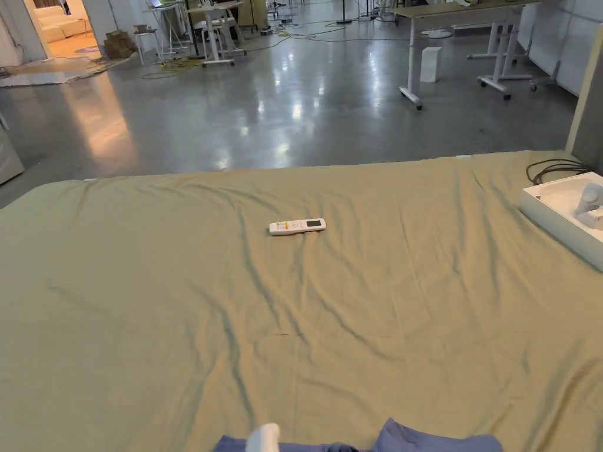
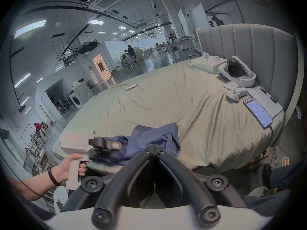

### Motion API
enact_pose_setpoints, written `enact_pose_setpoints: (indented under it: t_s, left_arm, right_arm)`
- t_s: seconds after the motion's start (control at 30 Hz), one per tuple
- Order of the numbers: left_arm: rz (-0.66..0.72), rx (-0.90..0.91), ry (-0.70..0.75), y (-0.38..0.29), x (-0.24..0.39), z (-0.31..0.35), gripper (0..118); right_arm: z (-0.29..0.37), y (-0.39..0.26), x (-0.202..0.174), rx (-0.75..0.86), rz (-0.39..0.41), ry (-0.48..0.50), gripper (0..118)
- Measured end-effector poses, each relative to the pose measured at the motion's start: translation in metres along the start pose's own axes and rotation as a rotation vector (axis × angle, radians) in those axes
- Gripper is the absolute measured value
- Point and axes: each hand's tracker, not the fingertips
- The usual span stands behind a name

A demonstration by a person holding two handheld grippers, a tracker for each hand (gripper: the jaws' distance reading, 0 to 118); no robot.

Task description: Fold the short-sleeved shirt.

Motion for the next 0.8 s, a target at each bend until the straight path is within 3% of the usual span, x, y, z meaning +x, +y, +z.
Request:
enact_pose_setpoints:
  t_s: [0.07, 0.1, 0.27, 0.3, 0.33, 0.37, 0.4, 0.43, 0.57, 0.7, 0.73, 0.77, 0.8]
  left_arm:
    - [-0.094, -0.043, 0.150, -0.011, -0.001, -0.026, 3]
    - [-0.143, 0.055, 0.121, -0.014, 0.003, -0.023, 3]
    - [-0.077, 0.029, 0.051, -0.003, 0.007, 0.011, 9]
    - [-0.071, 0.060, 0.031, -0.001, 0.009, 0.028, 26]
    - [-0.099, 0.113, -0.018, 0.000, 0.009, 0.047, 55]
    - [-0.129, 0.155, -0.053, 0.005, 0.007, 0.069, 94]
    - [-0.136, 0.178, -0.062, 0.010, 0.004, 0.089, 110]
    - [-0.127, 0.192, -0.049, 0.014, 0.000, 0.105, 116]
    - [-0.021, 0.277, -0.040, 0.032, -0.049, 0.165, 117]
    - [0.142, 0.202, -0.002, 0.041, -0.094, 0.158, 114]
    - [0.158, 0.182, -0.037, 0.042, -0.102, 0.152, 107]
    - [0.169, 0.153, -0.103, 0.047, -0.116, 0.143, 88]
    - [0.191, 0.120, -0.131, 0.049, -0.120, 0.133, 78]
  right_arm:
    - [0.001, 0.000, -0.001, -0.003, 0.010, -0.010, 0]
    - [0.001, 0.000, 0.000, -0.006, 0.013, -0.013, 0]
    - [-0.002, 0.002, 0.000, -0.013, 0.009, 0.004, 0]
    - [-0.002, 0.002, -0.002, -0.013, 0.015, 0.005, 0]
    - [-0.001, 0.003, -0.003, -0.008, 0.026, 0.003, 0]
    - [0.000, 0.003, -0.004, -0.001, 0.030, 0.004, 0]
    - [-0.001, 0.004, -0.003, 0.000, 0.027, 0.015, 0]
    - [-0.003, 0.004, -0.003, -0.003, 0.020, 0.029, 0]
    - [-0.008, 0.001, -0.004, -0.015, 0.008, 0.045, 0]
    - [-0.008, -0.002, -0.007, -0.035, 0.011, 0.051, 0]
    - [-0.008, -0.003, -0.008, -0.041, 0.017, 0.051, 0]
    - [-0.007, -0.004, -0.008, -0.045, 0.028, 0.048, 0]
    - [-0.006, -0.004, -0.009, -0.047, 0.041, 0.039, 0]
